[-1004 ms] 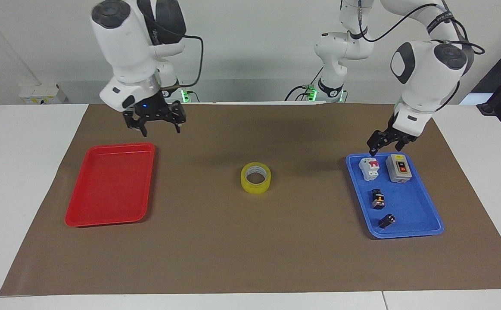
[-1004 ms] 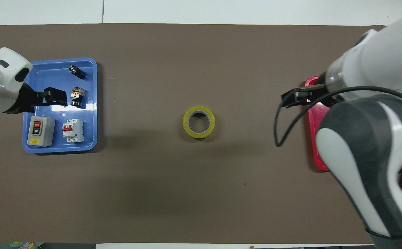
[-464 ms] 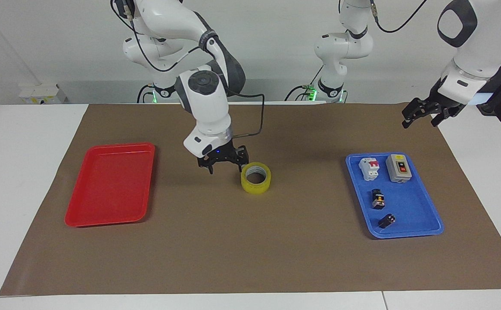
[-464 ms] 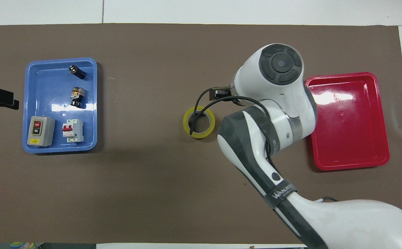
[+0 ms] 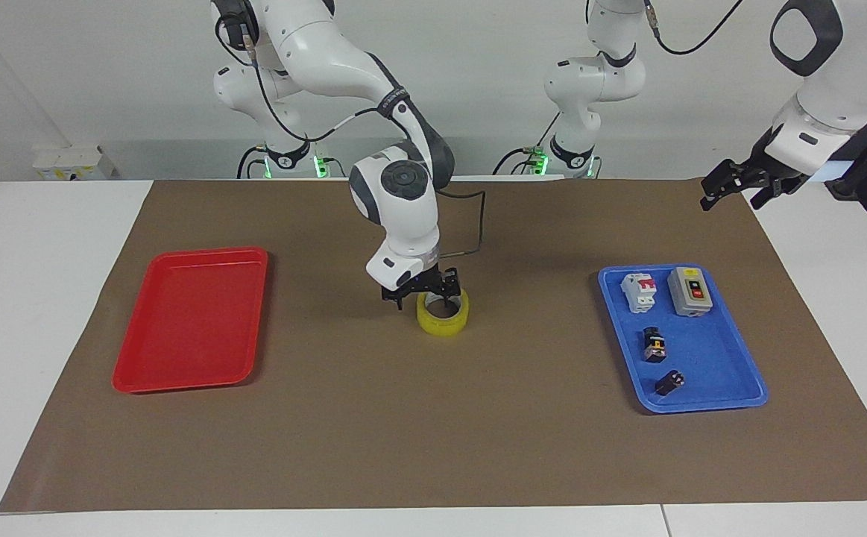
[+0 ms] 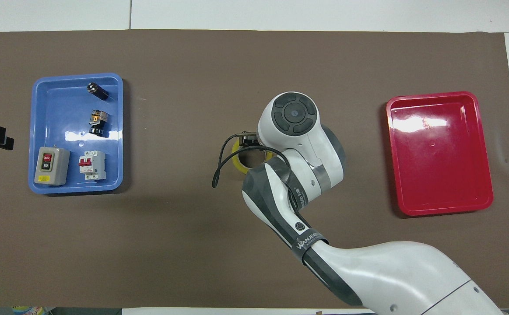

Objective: Place and move tape with both arms
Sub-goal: 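Grasp the yellow tape with the right gripper while the left gripper retracts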

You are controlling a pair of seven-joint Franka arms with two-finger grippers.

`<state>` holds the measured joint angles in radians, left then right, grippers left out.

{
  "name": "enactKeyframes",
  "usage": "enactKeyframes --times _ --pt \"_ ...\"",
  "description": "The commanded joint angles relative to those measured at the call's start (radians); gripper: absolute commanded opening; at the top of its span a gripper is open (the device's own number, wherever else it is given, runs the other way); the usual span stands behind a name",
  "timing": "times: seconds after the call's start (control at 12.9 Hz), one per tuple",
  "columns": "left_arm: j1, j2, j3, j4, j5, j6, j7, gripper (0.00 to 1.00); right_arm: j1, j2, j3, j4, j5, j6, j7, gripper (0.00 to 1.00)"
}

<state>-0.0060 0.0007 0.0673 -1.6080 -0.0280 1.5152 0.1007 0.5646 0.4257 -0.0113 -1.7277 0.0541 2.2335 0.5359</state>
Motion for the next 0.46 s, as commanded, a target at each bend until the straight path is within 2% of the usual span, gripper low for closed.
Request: enactKeyframes --times 0.0,0.08,0.23,0.39 --pt "0.000 -0.002 -0.001 0.003 -0.010 -0.027 0.011 1.00 0.008 -0.044 -0.006 -0.093 0.009 0.057 -0.010 0.97" --pt "0.000 -0.004 -0.007 0.005 -0.001 -0.024 0.011 1.00 0.006 -0.045 -0.006 -0.104 0.007 0.066 -0.011 0.90" --pt "-0.015 -0.014 -0.012 -0.003 0.007 -0.021 -0.006 1.00 0.008 -0.056 -0.006 -0.136 0.009 0.093 -0.011 0.83" --pt "-0.022 -0.015 -0.012 -0.013 0.008 -0.013 -0.013 1.00 0.008 -0.059 -0.006 -0.148 0.009 0.095 -0.011 0.67"
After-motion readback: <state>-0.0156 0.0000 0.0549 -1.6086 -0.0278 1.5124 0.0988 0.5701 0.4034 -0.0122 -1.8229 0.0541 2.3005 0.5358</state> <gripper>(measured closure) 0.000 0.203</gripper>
